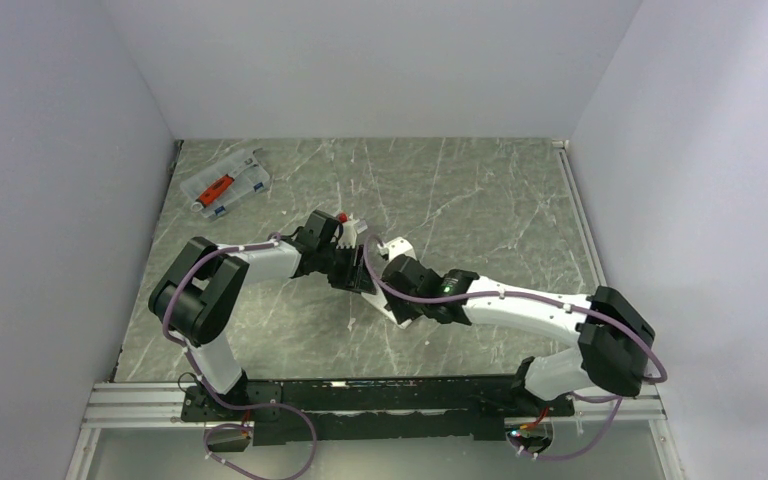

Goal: Load the batteries into the remote control
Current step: Load the battery cover into the remote control.

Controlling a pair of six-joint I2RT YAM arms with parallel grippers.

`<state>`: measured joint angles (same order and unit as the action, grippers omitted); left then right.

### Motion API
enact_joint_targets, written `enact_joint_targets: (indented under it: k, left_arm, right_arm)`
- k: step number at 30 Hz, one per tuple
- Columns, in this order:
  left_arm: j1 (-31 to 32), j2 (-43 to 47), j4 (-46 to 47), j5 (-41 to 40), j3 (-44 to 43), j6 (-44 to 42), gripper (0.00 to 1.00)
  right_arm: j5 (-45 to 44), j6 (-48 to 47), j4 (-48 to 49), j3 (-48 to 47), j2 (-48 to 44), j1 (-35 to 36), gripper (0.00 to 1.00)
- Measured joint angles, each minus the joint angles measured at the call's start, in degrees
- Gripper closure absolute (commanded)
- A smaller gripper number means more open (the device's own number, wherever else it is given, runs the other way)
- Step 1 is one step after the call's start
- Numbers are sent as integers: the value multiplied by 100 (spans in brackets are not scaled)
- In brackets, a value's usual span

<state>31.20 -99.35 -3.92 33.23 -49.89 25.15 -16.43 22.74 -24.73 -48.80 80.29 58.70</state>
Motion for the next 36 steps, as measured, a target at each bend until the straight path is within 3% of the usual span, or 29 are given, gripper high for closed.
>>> enact_joint_targets:
  k: [9, 32, 36]
  left_arm:
    - [42, 103, 9, 4, 133, 22, 49]
    - [708, 662, 28, -166, 750, 326, 49]
    - [730, 750, 20, -190, 841, 350, 55]
  right_arm:
    - [-101, 684, -544, 9, -361, -28, 56]
    - [348, 1759, -697, 549, -496, -754, 68]
    - [385, 1790, -664, 632, -485, -868, 69]
